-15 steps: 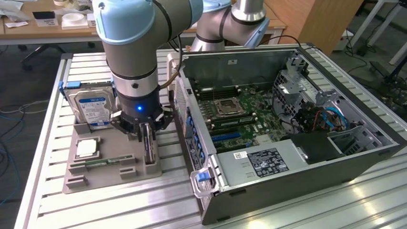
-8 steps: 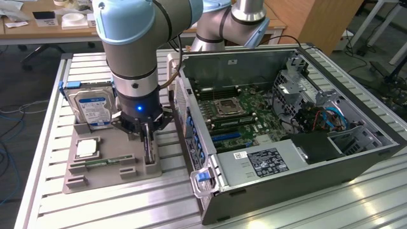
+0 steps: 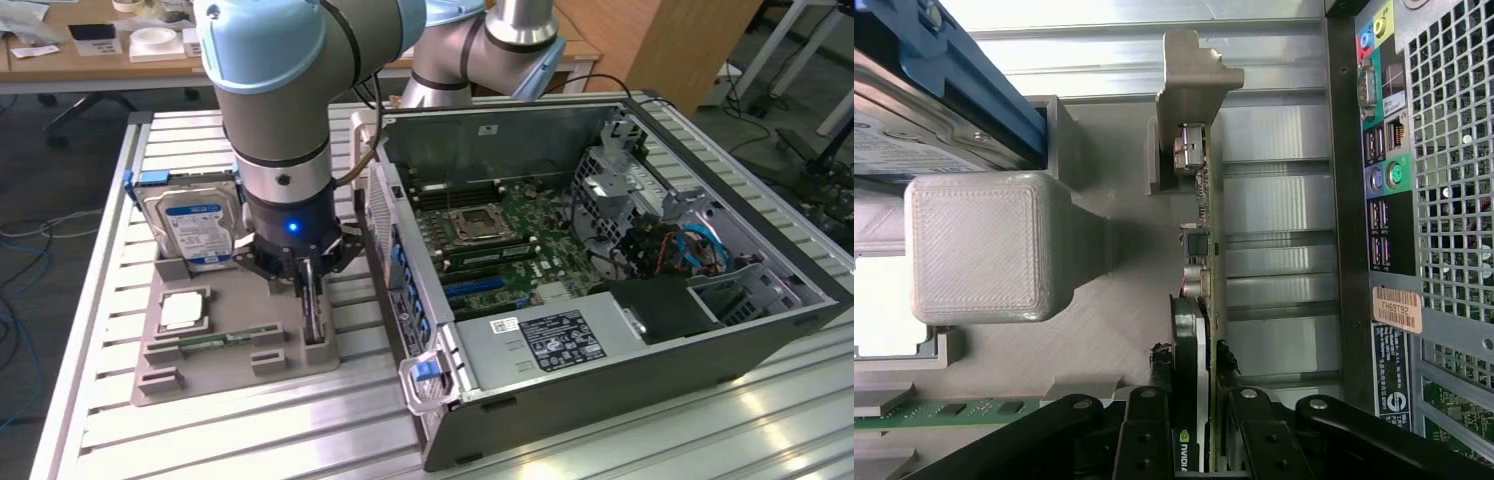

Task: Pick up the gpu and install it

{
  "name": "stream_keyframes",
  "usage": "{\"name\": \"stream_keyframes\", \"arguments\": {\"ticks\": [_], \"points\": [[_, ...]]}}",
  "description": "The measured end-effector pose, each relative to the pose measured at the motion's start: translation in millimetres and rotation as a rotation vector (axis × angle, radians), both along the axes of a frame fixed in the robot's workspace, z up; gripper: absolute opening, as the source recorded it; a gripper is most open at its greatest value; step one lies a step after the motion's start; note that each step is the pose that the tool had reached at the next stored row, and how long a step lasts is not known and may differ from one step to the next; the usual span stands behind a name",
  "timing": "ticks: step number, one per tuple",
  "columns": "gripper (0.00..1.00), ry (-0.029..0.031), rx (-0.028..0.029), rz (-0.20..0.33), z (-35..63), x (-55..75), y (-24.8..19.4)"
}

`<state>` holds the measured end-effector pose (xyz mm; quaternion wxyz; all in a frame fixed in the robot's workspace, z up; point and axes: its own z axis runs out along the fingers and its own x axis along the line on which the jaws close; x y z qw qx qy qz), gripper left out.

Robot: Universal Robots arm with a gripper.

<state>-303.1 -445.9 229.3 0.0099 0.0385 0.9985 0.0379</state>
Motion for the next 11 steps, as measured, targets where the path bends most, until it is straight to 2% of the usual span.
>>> {"name": "stream_keyframes", "arguments": {"ticks": [5,11], "points": [[0.27,0.0001,-0.0001,0.000,6.9,0.0,0.0],[0.27,0.0001,-0.0001,0.000,26.8,0.0,0.0]]}}
